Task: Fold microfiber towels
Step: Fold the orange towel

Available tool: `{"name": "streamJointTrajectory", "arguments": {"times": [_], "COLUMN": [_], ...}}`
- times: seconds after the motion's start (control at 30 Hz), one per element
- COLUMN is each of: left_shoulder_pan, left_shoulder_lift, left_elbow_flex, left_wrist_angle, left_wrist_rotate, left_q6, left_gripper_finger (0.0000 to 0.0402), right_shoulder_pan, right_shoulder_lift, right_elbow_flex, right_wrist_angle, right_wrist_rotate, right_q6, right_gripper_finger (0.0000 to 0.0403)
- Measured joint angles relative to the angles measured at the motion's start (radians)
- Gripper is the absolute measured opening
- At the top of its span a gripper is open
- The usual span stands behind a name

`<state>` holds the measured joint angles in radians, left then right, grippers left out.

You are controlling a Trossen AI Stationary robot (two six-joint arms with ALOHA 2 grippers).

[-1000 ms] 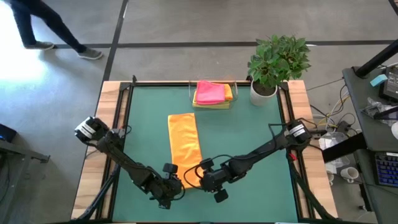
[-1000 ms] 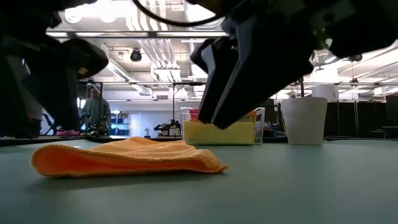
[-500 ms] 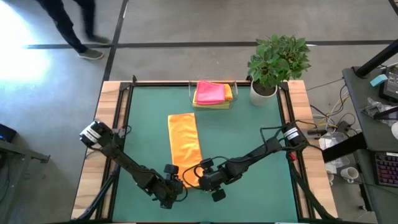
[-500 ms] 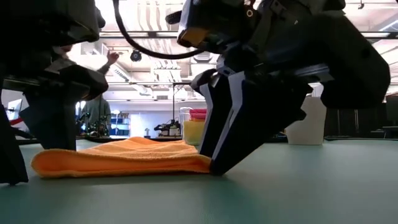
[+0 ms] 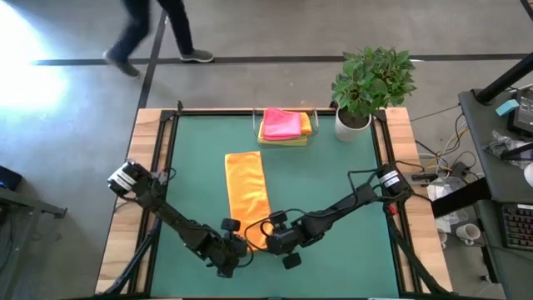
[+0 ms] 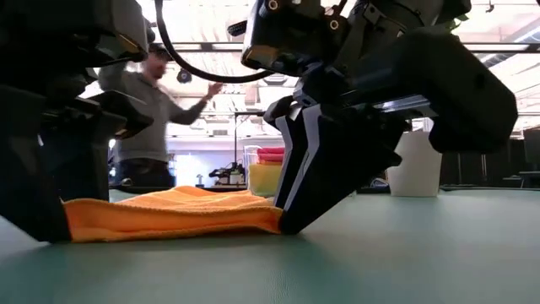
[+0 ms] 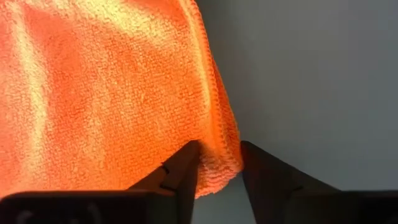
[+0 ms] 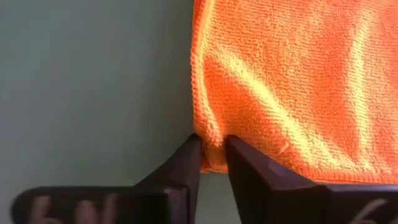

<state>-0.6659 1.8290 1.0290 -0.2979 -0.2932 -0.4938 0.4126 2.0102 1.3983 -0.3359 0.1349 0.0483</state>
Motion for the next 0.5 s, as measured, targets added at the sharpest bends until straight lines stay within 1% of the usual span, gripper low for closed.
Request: {"name": "streamJointTrajectory", "arguments": {"times": [0.2,0.3,0.4,0.5], "left_shoulder_pan": [0.010,0.011,0.012,0.012], "left_shoulder_lift": [0.000,-0.001,-0.018,-0.043], "left_elbow_flex": [0.000,0.005,0.006,0.016], "left_wrist_angle": [-0.005,0.003,0.000,0.004], "left_wrist_rotate": [-0.002,-0.002,0.012,0.034], "left_q6": [0.000,0.001,0.000,0.000], "left_gripper_finger": [0.0049,0.0027,0.0010,0.0003], "right_shoulder_pan": [-0.007,-0.008,-0.009,-0.005], "right_shoulder_lift": [0.000,0.000,-0.002,-0.002], "right_elbow_flex": [0.000,0.000,0.017,0.054], "right_wrist_angle": [0.000,-0.002,-0.039,-0.098], "right_wrist_rotate": [0.005,0.006,-0.006,-0.040], "right_q6": [0.018,0.038,0.073,0.120], "right_gripper_finger": [0.0017,0.0010,0.0009,0.0009]}}
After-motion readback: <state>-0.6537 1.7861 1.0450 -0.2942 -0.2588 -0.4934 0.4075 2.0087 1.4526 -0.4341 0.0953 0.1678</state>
